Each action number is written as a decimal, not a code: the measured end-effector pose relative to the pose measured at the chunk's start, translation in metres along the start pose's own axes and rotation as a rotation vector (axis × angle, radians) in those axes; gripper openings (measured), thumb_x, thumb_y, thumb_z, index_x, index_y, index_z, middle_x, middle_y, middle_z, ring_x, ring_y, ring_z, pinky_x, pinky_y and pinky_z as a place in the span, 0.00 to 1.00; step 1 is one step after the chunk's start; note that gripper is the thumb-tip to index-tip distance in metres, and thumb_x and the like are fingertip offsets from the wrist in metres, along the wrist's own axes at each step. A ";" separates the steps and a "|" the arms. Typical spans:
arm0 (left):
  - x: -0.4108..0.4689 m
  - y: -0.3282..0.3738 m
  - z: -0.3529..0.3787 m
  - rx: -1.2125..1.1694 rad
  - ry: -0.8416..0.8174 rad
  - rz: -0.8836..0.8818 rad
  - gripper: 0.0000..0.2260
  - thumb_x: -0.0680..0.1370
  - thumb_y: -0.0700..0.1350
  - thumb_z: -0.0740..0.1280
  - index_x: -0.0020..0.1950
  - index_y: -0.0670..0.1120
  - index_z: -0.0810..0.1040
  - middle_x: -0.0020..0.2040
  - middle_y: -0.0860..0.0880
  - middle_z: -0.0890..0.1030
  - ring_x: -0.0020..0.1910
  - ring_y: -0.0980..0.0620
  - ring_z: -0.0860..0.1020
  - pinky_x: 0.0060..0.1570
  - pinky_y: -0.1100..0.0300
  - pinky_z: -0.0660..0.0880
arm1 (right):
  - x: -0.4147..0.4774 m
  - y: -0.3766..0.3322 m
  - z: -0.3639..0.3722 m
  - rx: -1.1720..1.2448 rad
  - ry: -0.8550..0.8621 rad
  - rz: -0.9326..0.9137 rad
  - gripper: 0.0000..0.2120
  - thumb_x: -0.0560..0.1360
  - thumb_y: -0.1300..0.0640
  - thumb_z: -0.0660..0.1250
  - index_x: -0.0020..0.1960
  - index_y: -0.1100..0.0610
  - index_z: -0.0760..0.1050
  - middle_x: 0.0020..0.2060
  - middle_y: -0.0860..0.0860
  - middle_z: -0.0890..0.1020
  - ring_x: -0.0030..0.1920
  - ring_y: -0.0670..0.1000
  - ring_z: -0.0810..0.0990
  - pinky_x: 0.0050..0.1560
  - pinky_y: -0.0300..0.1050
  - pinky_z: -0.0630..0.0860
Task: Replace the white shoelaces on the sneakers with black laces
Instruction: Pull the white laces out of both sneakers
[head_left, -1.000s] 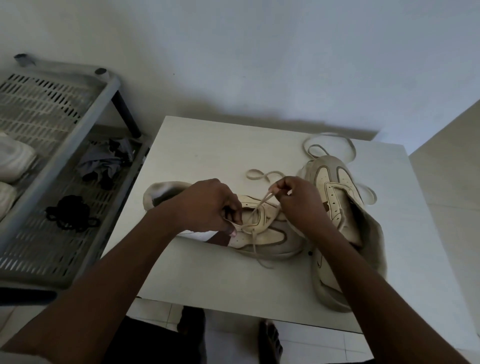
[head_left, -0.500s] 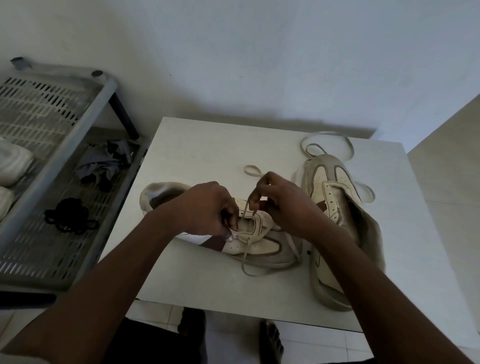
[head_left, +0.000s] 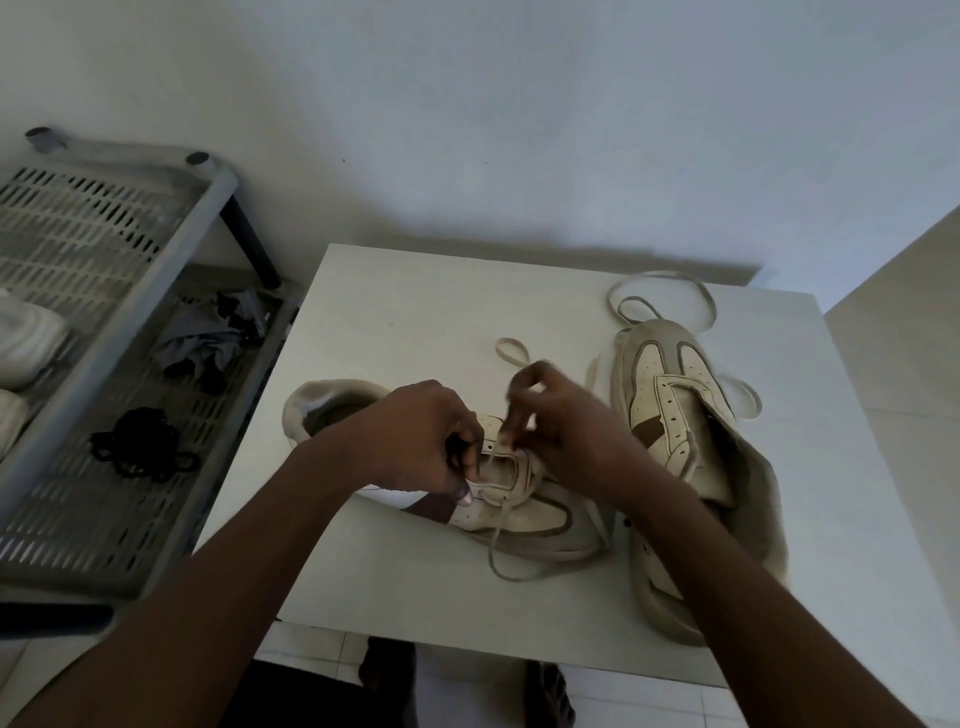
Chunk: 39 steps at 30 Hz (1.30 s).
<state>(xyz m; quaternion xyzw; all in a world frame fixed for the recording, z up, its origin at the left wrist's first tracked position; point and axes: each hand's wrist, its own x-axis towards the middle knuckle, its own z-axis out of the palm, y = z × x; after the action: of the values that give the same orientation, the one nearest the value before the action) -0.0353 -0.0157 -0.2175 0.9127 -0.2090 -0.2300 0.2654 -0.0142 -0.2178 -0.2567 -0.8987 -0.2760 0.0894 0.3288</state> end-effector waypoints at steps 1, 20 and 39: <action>0.001 -0.001 0.000 -0.016 0.000 -0.003 0.07 0.63 0.44 0.79 0.36 0.48 0.83 0.34 0.54 0.82 0.38 0.56 0.80 0.41 0.63 0.74 | 0.003 0.005 -0.008 0.063 0.157 0.095 0.07 0.72 0.62 0.72 0.43 0.50 0.78 0.51 0.45 0.73 0.41 0.43 0.76 0.42 0.45 0.75; 0.004 -0.004 0.001 -0.085 -0.037 -0.039 0.08 0.64 0.43 0.79 0.37 0.47 0.81 0.34 0.53 0.83 0.36 0.56 0.80 0.42 0.61 0.75 | 0.003 -0.007 0.000 0.170 0.291 0.100 0.09 0.70 0.66 0.72 0.41 0.51 0.80 0.42 0.42 0.80 0.40 0.41 0.78 0.41 0.38 0.75; 0.004 -0.005 0.002 -0.112 -0.039 -0.050 0.09 0.63 0.42 0.79 0.35 0.47 0.80 0.33 0.51 0.81 0.33 0.55 0.78 0.40 0.60 0.73 | 0.003 -0.008 -0.006 -0.018 0.022 0.061 0.07 0.71 0.61 0.72 0.41 0.49 0.80 0.44 0.41 0.79 0.39 0.42 0.77 0.40 0.45 0.74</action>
<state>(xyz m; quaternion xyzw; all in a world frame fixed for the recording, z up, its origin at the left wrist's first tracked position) -0.0315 -0.0149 -0.2230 0.8967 -0.1778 -0.2657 0.3061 -0.0131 -0.2139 -0.2471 -0.9106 -0.2456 0.0873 0.3208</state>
